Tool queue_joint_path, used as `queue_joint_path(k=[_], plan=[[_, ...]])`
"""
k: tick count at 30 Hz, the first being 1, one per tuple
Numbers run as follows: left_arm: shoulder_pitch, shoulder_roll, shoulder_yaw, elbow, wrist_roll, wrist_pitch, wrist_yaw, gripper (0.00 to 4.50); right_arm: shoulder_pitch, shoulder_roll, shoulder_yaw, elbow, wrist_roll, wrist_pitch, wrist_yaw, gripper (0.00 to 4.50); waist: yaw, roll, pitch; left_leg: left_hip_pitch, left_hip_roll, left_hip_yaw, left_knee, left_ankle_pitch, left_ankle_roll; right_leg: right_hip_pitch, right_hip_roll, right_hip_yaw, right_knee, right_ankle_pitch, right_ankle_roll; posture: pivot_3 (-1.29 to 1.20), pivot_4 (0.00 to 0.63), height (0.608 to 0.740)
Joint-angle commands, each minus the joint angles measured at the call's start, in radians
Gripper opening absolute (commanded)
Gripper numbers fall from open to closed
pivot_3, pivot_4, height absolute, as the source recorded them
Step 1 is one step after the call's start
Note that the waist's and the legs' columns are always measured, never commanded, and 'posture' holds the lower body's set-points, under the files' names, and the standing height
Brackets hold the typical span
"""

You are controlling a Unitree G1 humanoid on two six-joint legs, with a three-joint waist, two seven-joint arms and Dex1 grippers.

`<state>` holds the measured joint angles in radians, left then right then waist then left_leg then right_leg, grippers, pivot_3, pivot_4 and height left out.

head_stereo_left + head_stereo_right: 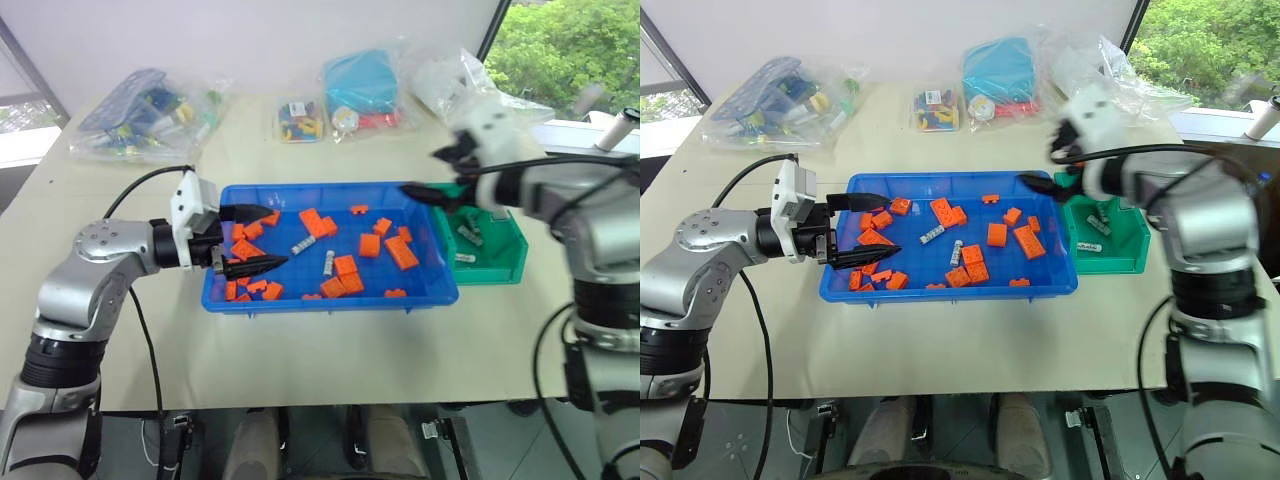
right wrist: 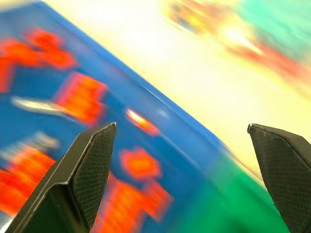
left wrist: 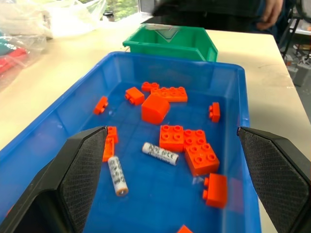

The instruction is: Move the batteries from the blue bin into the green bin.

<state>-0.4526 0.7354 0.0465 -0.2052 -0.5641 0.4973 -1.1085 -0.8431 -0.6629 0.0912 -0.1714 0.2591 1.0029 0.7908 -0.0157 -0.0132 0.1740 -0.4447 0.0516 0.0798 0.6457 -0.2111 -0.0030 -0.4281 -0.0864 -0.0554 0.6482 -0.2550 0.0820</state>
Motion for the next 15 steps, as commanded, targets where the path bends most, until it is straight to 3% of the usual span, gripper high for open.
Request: queue_joint_path(k=[1, 7, 15], plan=[[-0.011, 0.012, 0.014, -0.022, -0.005, 0.001, 0.003, 4.5, -0.05, 0.078, 0.161, 0.074, -0.04, -0.114, 0.042, 4.44, 0.004, 0.0, 0.0, -0.001, 0.0, 0.0, 0.0, 0.0, 0.0, 0.0, 0.0, 0.0, 0.0, 0.0, 0.0, 0.0, 0.15, 0.736], [-0.014, 0.019, 0.017, -0.034, -0.009, 0.01, 0.007, 4.5, -0.136, 0.202, 0.372, 0.316, -0.165, -0.378, 0.128, 4.44, 0.005, 0.0, 0.0, -0.002, -0.001, 0.0, 0.002, 0.0, 0.0, 0.0, -0.001, 0.0, 0.0, 0.0, 0.0, 0.0, 0.15, 0.736], [0.008, 0.031, 0.046, -0.086, -0.019, 0.034, 0.045, 4.5, -0.268, 0.353, 0.464, 0.79, -0.33, -0.749, 0.184, 4.44, 0.001, 0.0, 0.0, -0.001, -0.001, 0.001, 0.001, 0.0, 0.0, 0.0, -0.001, 0.0, 0.0, 0.0, 0.001, 0.0, 0.15, 0.736]])
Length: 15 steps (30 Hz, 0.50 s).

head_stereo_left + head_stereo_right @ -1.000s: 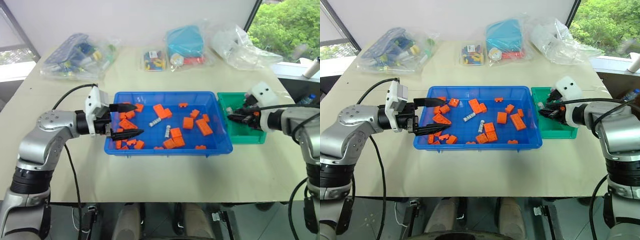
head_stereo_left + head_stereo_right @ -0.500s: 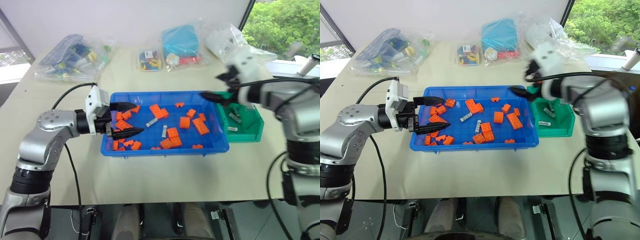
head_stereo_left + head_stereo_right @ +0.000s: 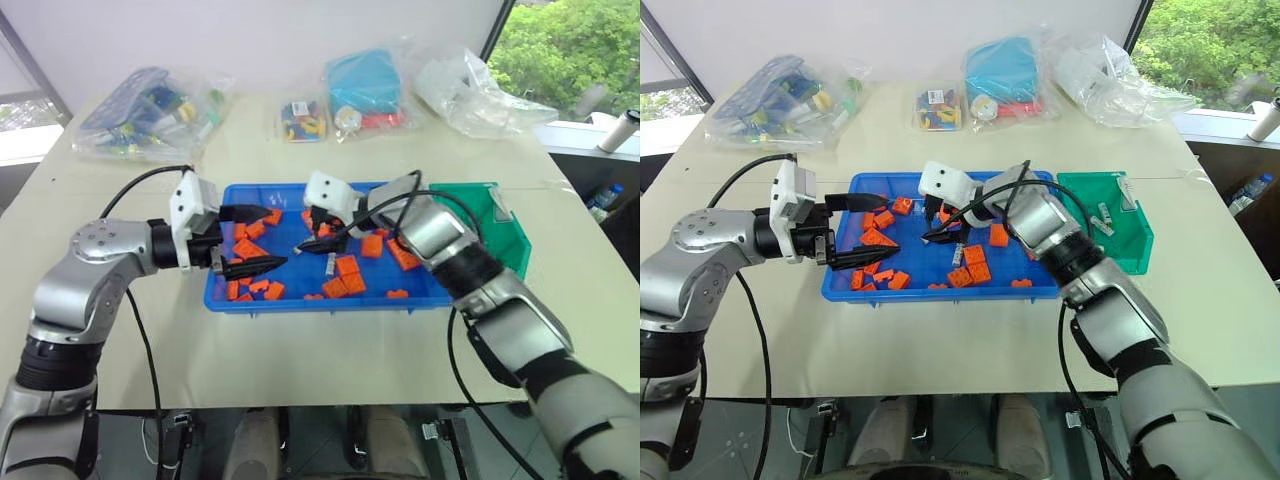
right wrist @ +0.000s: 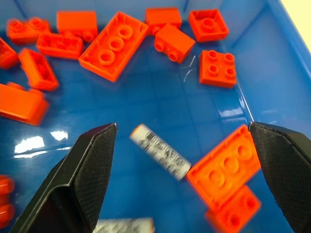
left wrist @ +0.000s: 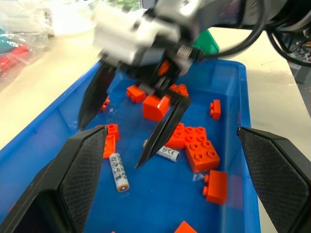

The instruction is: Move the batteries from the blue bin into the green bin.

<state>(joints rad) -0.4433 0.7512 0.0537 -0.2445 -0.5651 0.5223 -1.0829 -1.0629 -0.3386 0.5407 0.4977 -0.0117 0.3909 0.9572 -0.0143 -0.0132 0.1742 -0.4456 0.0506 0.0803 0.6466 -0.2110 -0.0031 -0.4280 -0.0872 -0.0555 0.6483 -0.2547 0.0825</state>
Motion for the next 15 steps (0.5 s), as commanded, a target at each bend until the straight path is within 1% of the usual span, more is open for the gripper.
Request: queue_joint_path(k=[1, 5, 9, 12, 14, 15], plan=[[0.002, 0.018, 0.045, -0.053, -0.022, 0.014, 0.026, 4.5, -0.059, 0.042, 0.018, 0.175, -0.078, -0.181, 0.02, 4.44, -0.001, 0.0, 0.0, 0.0, 0.0, 0.0, 0.0, 0.0, 0.0, 0.0, 0.0, 0.0, 0.0, 0.0, 0.0, 0.0, 0.15, 0.736], [0.024, 0.034, 0.069, -0.073, -0.033, 0.024, 0.043, 4.5, -0.093, 0.082, 0.015, 0.345, -0.134, -0.316, 0.034, 4.44, -0.002, 0.0, 0.0, 0.0, 0.0, 0.0, 0.0, 0.0, 0.0, 0.0, 0.0, 0.0, 0.0, 0.0, 0.0, 0.0, 0.15, 0.736], [0.041, 0.042, 0.086, -0.084, -0.038, 0.027, 0.054, 4.5, -0.11, 0.122, -0.017, 0.45, -0.148, -0.376, 0.028, 4.44, -0.004, 0.0, 0.0, 0.001, 0.0, 0.0, 0.0, 0.0, 0.0, 0.0, 0.0, 0.0, 0.001, 0.0, 0.0, 0.0, 0.15, 0.736], [0.044, 0.042, 0.089, -0.088, -0.038, 0.03, 0.059, 4.5, -0.109, 0.145, -0.042, 0.486, -0.157, -0.398, 0.031, 3.63, -0.004, 0.0, 0.0, 0.002, 0.0, 0.0, 0.0, 0.0, 0.0, 0.001, 0.0, 0.0, 0.001, 0.0, 0.0, 0.0, 0.15, 0.736], [0.043, 0.044, 0.091, -0.087, -0.038, 0.031, 0.059, 4.5, -0.1, 0.15, -0.05, 0.481, -0.164, -0.405, 0.043, 2.72, -0.004, 0.0, 0.0, 0.002, 0.0, 0.0, 0.0, 0.0, 0.0, 0.001, 0.0, 0.0, 0.001, 0.0, 0.0, 0.0, 0.15, 0.736], [0.04, 0.044, 0.091, -0.084, -0.038, 0.031, 0.058, 4.5, -0.093, 0.15, -0.053, 0.474, -0.166, -0.403, 0.05, 2.06, -0.003, 0.0, 0.0, 0.002, 0.0, 0.0, 0.0, 0.0, 0.0, 0.001, 0.0, 0.0, 0.001, 0.0, 0.0, 0.0, 0.15, 0.736]])
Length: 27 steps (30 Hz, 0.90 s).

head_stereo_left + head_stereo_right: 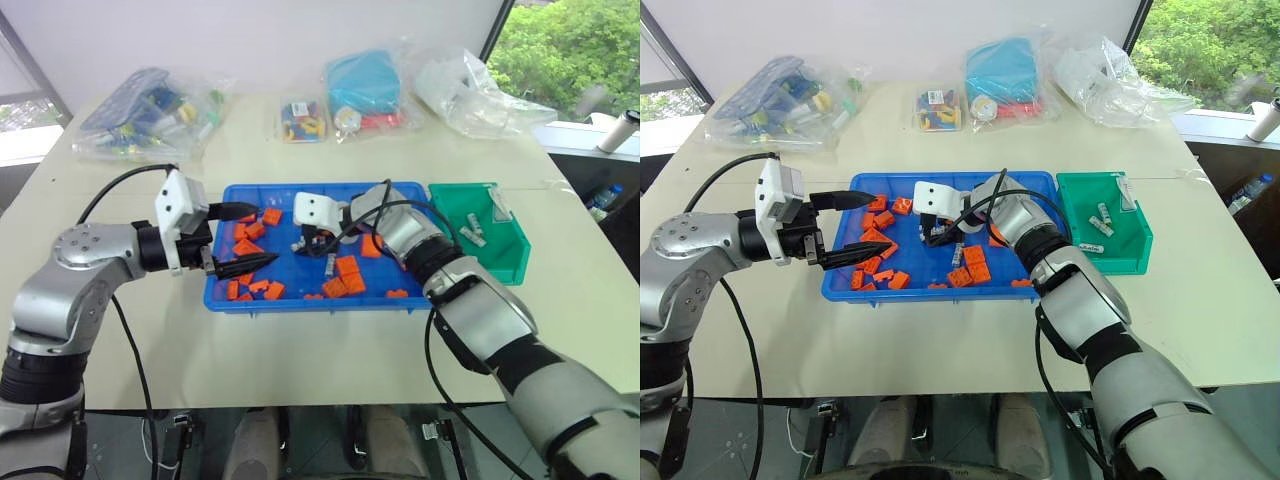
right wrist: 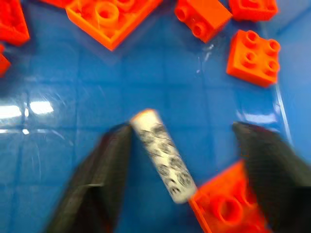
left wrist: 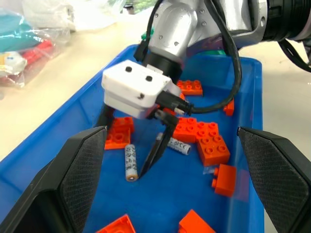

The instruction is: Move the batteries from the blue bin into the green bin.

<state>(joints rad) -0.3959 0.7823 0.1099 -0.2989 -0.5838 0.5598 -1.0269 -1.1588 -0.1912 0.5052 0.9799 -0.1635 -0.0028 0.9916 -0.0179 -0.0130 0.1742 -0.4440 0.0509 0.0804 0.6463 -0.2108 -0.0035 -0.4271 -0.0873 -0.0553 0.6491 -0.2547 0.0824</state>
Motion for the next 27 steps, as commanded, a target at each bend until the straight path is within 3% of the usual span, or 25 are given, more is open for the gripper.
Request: queue_joint_path(k=[1, 4, 9, 14, 17, 23, 26, 27], plan=[[-0.011, 0.014, 0.034, -0.025, -0.019, -0.007, 0.002, 4.5, 0.009, 0.002, -0.02, -0.016, -0.016, -0.006, 0.022, 1.7, 0.001, 0.0, 0.0, 0.0, 0.0, 0.0, 0.0, 0.0, 0.0, 0.0, 0.0, 0.0, 0.0, 0.0, 0.0, 0.0, 0.15, 0.736], [-0.025, 0.012, 0.026, -0.011, -0.016, -0.013, -0.002, 4.5, 0.037, -0.015, -0.027, -0.069, -0.025, 0.015, 0.038, 0.45, 0.001, 0.0, 0.0, 0.0, 0.0, 0.0, 0.0, 0.0, 0.0, 0.0, 0.0, 0.0, 0.0, 0.0, 0.0, 0.0, 0.15, 0.736], [-0.044, 0.003, 0.004, 0.011, -0.012, -0.021, -0.017, 4.5, 0.116, -0.07, -0.108, -0.345, 0.024, 0.196, 0.05, 0.45, 0.004, 0.0, 0.0, 0.0, 0.0, 0.0, 0.0, 0.0, 0.0, 0.0, 0.0, 0.0, 0.0, 0.0, 0.0, 0.0, 0.15, 0.736], [-0.06, -0.018, -0.031, 0.035, -0.001, -0.039, -0.04, 4.5, 0.232, -0.164, -0.342, -0.848, 0.13, 0.648, -0.05, 0.45, 0.007, 0.001, 0.0, -0.001, 0.0, 0.0, 0.001, 0.0, 0.0, 0.0, -0.001, 0.0, 0.001, 0.0, 0.0, 0.0, 0.15, 0.736], [-0.085, -0.034, -0.059, 0.066, 0.01, -0.057, -0.058, 4.5, 0.326, -0.307, -0.458, -1.044, 0.12, 0.809, -0.099, 0.45, 0.018, 0.0, 0.0, -0.001, 0.0, -0.001, 0.001, 0.0, 0.0, 0.0, -0.001, -0.001, 0.0, 0.0, 0.0, 0.0, 0.15, 0.736], [-0.132, -0.06, -0.097, 0.129, 0.031, -0.089, -0.093, 4.5, 0.524, -0.522, -0.616, -1.256, 0.14, 1.005, -0.163, 0.45, 0.026, 0.0, 0.0, -0.001, -0.001, 0.001, 0.001, 0.0, 0.0, 0.0, -0.001, -0.001, -0.002, 0.0, -0.001, 0.0, 0.15, 0.736], [-0.156, -0.077, -0.116, 0.157, 0.042, -0.102, -0.11, 4.5, 0.59, -0.541, -0.649, -1.305, 0.157, 1.042, -0.206, 0.45, 0.016, 0.0, 0.0, 0.0, 0.0, 0.001, 0.0, 0.0, 0.0, 0.0, 0.0, 0.0, -0.001, 0.0, 0.0, 0.0, 0.15, 0.736], [-0.164, -0.083, -0.121, 0.165, 0.044, -0.105, -0.114, 4.5, 0.605, -0.536, -0.658, -1.316, 0.16, 1.052, -0.227, 0.78, 0.013, 0.0, 0.0, 0.0, 0.0, 0.001, 0.0, 0.0, 0.0, 0.0, 0.0, 0.0, -0.001, 0.0, 0.0, 0.0, 0.15, 0.736]])
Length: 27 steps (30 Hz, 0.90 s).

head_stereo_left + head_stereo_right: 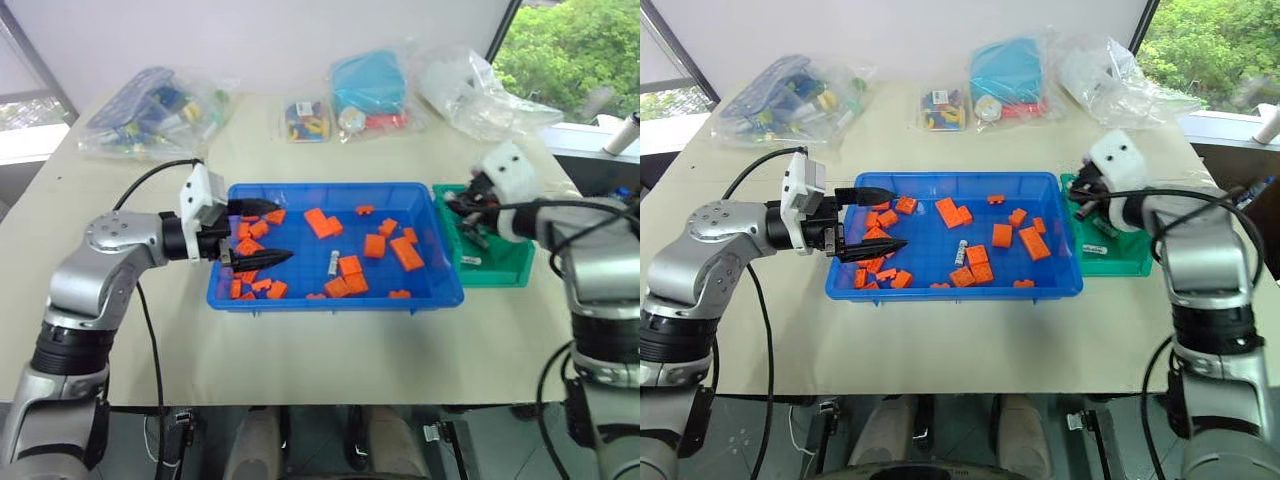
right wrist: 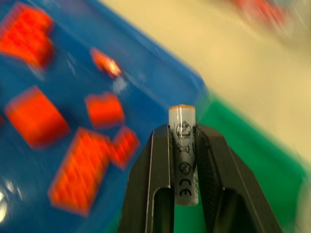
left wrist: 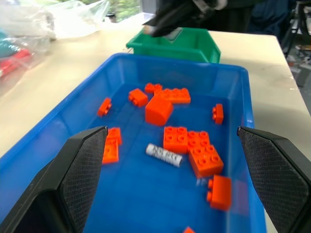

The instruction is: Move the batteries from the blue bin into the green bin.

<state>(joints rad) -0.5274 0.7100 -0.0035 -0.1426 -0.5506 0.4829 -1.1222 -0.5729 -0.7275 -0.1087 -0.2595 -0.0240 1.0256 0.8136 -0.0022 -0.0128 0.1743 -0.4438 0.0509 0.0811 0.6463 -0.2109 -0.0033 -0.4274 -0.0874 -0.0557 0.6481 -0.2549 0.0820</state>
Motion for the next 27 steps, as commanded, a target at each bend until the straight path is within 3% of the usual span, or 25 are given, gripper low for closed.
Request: queue_joint_path(k=[1, 4, 5, 6, 12, 19, 23, 27], plan=[[-0.04, -0.015, -0.012, 0.016, 0.013, -0.031, -0.023, 4.5, 0.031, 0.003, -0.05, -0.085, 0.024, 0.031, -0.065, 1.22, -0.005, 0.0, 0.0, 0.0, 0.0, 0.0, 0.0, 0.0, 0.0, 0.0, 0.0, 0.0, 0.0, 0.0, 0.0, 0.0, 0.15, 0.736], [-0.051, -0.024, -0.02, 0.031, 0.02, -0.039, -0.036, 4.5, 0.036, -0.006, -0.034, -0.091, 0.029, 0.023, -0.1, 2.29, -0.009, 0.0, 0.0, 0.0, 0.0, 0.0, 0.0, 0.0, 0.0, 0.0, 0.0, 0.0, 0.0, 0.0, 0.0, 0.0, 0.15, 0.736], [-0.053, -0.026, -0.02, 0.034, 0.022, -0.04, -0.039, 4.5, 0.029, -0.009, -0.026, -0.091, 0.035, 0.021, -0.105, 2.97, -0.009, 0.0, 0.0, 0.0, 0.0, 0.0, 0.0, 0.0, 0.0, 0.0, 0.0, 0.0, 0.0, 0.0, 0.0, 0.0, 0.15, 0.736], [-0.053, -0.027, -0.02, 0.036, 0.024, -0.042, -0.042, 4.5, 0.015, -0.009, -0.018, -0.093, 0.043, 0.019, -0.108, 3.35, -0.008, 0.0, 0.0, 0.0, 0.0, 0.0, 0.0, 0.0, 0.0, 0.0, 0.0, 0.0, 0.0, 0.0, 0.0, 0.0, 0.15, 0.736], [-0.034, -0.022, -0.012, 0.023, 0.024, -0.041, -0.044, 4.5, -0.082, 0.08, 0.02, -0.135, 0.151, 0.085, -0.117, 3.35, -0.01, 0.0, 0.0, 0.0, 0.0, -0.001, 0.0, 0.0, 0.0, 0.0, 0.0, 0.0, 0.0, 0.0, 0.0, 0.0, 0.15, 0.736], [0.016, 0.001, 0.02, -0.032, 0.013, -0.023, -0.02, 4.5, -0.131, 0.2, 0.325, -0.07, 0.198, -0.027, -0.049, 3.35, -0.008, 0.0, 0.0, -0.001, 0.0, -0.001, 0.0, 0.0, 0.0, 0.0, 0.0, 0.0, 0.0, 0.0, 0.0, 0.0, 0.15, 0.736], [0.029, 0.014, 0.035, -0.051, 0.006, -0.012, -0.007, 4.5, -0.179, 0.172, 0.468, 0.015, 0.175, -0.123, 0.039, 4.43, -0.005, 0.0, 0.0, -0.002, -0.001, -0.001, 0.002, 0.0, 0.0, 0.001, -0.001, 0.0, 0.0, 0.0, 0.0, 0.0, 0.15, 0.736], [0.056, 0.021, 0.056, -0.088, 0.0, 0.003, 0.02, 4.5, -0.225, 0.162, 0.564, 0.112, 0.145, -0.198, 0.106, 4.43, -0.01, 0.0, 0.0, -0.001, -0.001, -0.002, 0.001, 0.0, 0.0, 0.001, 0.0, 0.0, 0.0, 0.0, 0.0, 0.0, 0.15, 0.736]])
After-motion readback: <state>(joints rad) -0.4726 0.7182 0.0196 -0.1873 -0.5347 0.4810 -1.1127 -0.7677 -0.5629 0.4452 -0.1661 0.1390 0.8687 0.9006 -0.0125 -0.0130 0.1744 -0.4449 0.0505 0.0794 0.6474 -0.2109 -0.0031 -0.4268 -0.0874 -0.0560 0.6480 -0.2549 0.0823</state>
